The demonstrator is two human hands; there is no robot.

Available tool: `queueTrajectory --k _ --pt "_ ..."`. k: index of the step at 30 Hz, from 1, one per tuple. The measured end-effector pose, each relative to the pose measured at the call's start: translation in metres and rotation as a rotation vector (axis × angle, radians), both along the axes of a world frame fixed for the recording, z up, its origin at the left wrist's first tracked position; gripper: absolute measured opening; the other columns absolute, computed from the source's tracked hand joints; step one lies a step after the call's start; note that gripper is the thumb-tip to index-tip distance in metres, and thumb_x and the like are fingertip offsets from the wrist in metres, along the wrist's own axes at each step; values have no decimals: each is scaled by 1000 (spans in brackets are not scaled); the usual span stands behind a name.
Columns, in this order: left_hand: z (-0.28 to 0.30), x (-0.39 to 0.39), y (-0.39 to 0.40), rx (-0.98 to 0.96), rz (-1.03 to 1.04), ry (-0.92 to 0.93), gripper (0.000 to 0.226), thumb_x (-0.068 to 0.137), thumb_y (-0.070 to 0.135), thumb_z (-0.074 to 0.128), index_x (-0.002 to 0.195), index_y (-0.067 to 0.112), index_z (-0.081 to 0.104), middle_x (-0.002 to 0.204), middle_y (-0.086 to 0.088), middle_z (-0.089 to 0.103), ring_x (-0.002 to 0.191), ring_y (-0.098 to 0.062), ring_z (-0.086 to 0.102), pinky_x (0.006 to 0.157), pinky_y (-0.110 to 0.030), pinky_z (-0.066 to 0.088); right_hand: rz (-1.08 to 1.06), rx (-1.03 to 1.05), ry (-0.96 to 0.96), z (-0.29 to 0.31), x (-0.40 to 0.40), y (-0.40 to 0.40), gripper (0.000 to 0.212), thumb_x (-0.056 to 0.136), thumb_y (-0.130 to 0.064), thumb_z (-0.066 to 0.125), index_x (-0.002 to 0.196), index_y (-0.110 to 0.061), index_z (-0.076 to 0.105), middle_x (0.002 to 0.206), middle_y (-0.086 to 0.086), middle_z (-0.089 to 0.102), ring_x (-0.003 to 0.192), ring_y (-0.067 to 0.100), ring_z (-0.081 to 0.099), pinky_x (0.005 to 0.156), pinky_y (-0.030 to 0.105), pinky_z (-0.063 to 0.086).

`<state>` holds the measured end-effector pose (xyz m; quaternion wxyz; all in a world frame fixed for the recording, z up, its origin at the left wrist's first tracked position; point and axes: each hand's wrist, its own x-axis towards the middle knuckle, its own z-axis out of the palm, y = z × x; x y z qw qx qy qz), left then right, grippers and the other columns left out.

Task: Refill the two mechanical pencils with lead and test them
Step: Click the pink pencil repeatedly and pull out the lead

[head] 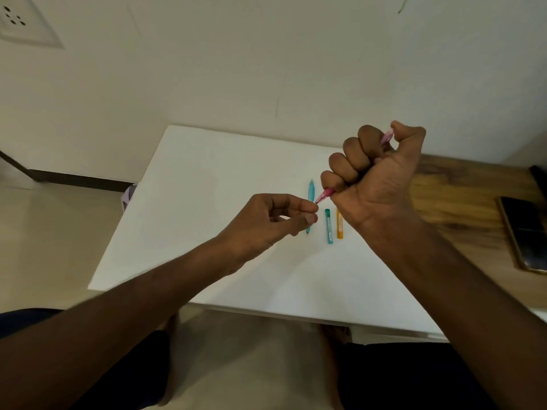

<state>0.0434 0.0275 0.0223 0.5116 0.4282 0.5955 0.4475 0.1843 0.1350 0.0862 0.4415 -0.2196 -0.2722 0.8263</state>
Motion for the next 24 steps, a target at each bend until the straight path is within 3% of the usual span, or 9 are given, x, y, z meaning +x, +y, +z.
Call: queueTrajectory --k 11,24 --pt "0 -2 -1 49 11 -2 14 95 28 79 109 27 81 98 14 81 74 3 71 59 -8 49 -38 10 42 -1 0 3 55 102 -50 21 55 -22 26 52 -5 16 45 10 13 45 17 24" --pt "0 0 -1 43 5 7 18 94 26 80 112 23 81 94 14 81 71 2 70 60 -7 48 2 42 26 1 0 2 52 102 -49 21 58 -21 21 52 -6 14 45 10 11 46 19 20"
